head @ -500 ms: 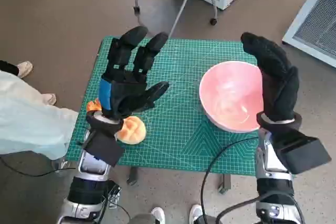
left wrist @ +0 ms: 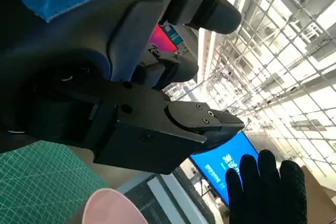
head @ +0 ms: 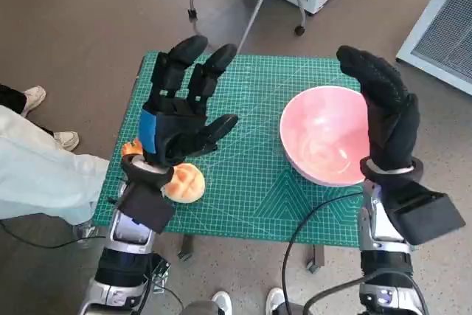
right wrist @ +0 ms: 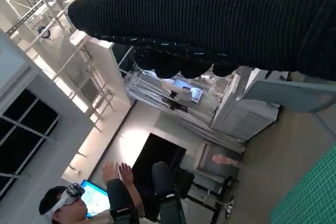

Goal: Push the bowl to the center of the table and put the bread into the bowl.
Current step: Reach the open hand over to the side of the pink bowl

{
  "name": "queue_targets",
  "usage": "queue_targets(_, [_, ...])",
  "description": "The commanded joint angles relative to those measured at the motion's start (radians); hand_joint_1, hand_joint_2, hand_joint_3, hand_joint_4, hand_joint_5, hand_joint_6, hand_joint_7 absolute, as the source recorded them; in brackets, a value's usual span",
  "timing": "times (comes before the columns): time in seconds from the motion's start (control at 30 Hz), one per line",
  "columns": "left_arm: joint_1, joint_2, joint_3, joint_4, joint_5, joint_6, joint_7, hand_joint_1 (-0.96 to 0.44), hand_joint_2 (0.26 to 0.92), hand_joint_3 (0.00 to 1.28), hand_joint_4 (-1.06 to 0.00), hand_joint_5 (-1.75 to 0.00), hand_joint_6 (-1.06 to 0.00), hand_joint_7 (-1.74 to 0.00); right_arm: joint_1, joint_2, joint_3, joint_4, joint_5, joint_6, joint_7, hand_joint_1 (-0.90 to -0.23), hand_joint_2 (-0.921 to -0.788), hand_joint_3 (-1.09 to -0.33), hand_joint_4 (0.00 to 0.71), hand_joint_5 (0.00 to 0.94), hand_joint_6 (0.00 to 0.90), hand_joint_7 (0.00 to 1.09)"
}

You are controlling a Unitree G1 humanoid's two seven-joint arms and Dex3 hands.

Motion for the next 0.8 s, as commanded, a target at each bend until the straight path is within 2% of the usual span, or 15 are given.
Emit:
queue_targets(0.03, [-0.009, 0.004, -0.001, 0.001, 0.002, 0.008, 0.0, 0.09, 0.762, 0.35, -0.14, -0.6, -0.09, -0.91, 0.013, 0.004, -0.001, 0.004, 0.014, 0.014, 0.011, -0.604, -0.921, -0.773, 0.38, 0.0, 0.048, 0.77])
queue_targets(0.27, [-0.006, 0.005, -0.003, 0.002, 0.003, 0.006, 0.0, 0.09, 0.762, 0.35, -0.14, -0.6, -0.09, -0.91, 0.015, -0.005, -0.01, 0.018, 0.019, 0.005, 0.017, -0.608, -0.921, -0.769, 0.381, 0.001, 0.049, 0.77])
queue_targets(0.53, [0.0, 0.006, 0.0, 0.0, -0.002, 0.007, -0.001, 0.09, 0.764, 0.34, -0.14, -0.6, -0.09, -0.91, 0.001, -0.065, -0.075, 0.131, 0.068, -0.048, 0.065, -0.61, -0.921, -0.762, 0.362, 0.0, 0.038, 0.75])
queue_targets(0.7, [0.005, 0.005, 0.001, -0.001, -0.008, 0.006, -0.001, 0.09, 0.766, 0.34, -0.14, -0.6, -0.09, -0.91, -0.008, -0.095, -0.117, 0.205, 0.059, -0.089, 0.047, -0.585, -0.921, -0.783, 0.349, 0.0, 0.021, 0.75])
queue_targets(0.8, [0.006, 0.004, 0.003, 0.0, -0.011, 0.008, -0.001, 0.09, 0.767, 0.34, -0.14, -0.6, -0.09, -0.9, -0.009, -0.108, -0.159, 0.265, 0.028, -0.108, -0.026, -0.571, -0.921, -0.806, 0.344, 0.0, 0.007, 0.77])
